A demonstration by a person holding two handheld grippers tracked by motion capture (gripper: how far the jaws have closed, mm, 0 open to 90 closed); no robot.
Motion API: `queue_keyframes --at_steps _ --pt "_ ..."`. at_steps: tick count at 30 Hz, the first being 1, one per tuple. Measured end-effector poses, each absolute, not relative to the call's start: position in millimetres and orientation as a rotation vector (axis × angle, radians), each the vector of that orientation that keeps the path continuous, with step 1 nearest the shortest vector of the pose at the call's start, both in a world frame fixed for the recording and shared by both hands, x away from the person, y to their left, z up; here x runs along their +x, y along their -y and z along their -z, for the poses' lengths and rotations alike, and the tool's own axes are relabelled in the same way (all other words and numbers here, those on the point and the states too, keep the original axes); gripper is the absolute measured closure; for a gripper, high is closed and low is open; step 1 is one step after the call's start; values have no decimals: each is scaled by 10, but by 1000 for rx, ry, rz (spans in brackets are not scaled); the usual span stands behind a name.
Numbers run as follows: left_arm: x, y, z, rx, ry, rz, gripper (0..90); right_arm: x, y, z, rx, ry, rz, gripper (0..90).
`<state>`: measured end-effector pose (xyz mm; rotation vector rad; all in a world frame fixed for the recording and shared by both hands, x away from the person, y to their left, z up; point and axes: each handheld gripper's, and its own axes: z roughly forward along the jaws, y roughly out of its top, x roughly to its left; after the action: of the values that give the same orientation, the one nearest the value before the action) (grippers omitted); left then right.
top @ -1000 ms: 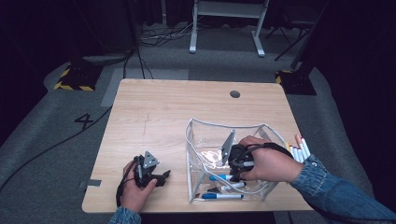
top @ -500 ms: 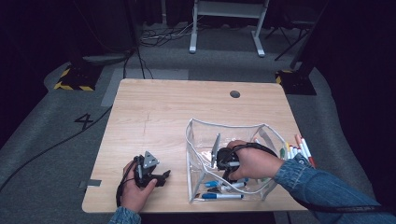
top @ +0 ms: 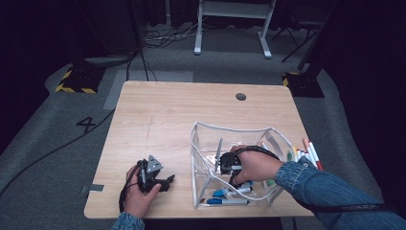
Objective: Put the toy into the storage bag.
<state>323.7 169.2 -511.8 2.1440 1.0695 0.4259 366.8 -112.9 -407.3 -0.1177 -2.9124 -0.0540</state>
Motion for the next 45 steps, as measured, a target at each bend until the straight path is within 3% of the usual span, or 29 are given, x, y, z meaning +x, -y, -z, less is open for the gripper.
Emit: queue_keyframes --at_steps 8,14,30,45 --pt "3237 -1692 5118 2144 -1069 -425 229 3673 1152 4056 -161 2941 136 554" --pt "3237 -1692 5119 2143 -1069 -427 229 3711 1243 3847 -245 3016 296 484" --pt "3237 -1692 5118 2144 -1069 -426 229 3844 1758 3096 -613 3067 792 474" --pt "3237 -1692 5118 2143 -1069 -427 229 4051 2615 2685 -1081 3033 1027 556"
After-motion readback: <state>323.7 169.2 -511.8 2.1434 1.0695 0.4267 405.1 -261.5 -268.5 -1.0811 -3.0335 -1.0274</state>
